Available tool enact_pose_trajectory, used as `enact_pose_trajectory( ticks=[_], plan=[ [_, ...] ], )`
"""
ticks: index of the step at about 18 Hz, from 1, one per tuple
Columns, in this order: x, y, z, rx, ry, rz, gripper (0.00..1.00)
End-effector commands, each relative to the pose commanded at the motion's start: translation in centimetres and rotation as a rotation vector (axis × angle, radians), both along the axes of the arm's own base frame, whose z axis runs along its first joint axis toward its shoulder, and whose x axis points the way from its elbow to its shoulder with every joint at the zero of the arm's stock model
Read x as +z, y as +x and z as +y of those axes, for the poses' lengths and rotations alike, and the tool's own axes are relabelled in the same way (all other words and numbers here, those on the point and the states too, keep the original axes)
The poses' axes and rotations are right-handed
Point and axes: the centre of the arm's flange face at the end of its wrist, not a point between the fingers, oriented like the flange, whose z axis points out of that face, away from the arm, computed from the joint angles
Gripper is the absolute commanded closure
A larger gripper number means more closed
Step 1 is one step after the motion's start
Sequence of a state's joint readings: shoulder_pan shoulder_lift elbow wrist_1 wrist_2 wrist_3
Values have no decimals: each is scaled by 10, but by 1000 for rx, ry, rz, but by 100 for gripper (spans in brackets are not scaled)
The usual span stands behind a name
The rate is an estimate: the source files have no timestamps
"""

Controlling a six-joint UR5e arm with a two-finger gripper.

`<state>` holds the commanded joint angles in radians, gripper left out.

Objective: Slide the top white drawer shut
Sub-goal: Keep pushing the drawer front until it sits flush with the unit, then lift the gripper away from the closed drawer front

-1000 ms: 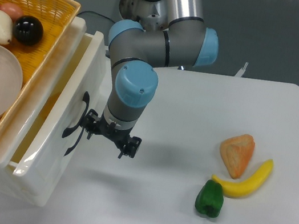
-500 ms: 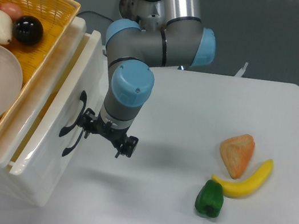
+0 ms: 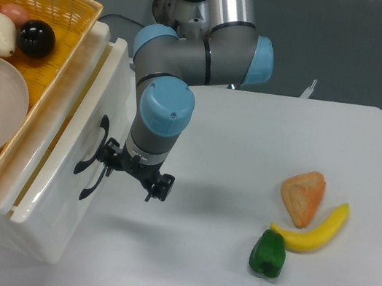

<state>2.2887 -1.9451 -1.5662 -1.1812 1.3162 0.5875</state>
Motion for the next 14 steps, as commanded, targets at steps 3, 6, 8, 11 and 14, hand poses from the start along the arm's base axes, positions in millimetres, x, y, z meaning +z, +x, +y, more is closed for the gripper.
enact_pose_trajectory(
  ticks=[3,6,8,11,14],
  plan=[
    [0,1,0,-2,0,0,0],
    [1,3,2,-9,3,3,0],
    [0,5,3,-12,2,2,0],
    [0,6,3,-11,0,0,0],
    [1,9,4,-18,3,3,0]
  ],
)
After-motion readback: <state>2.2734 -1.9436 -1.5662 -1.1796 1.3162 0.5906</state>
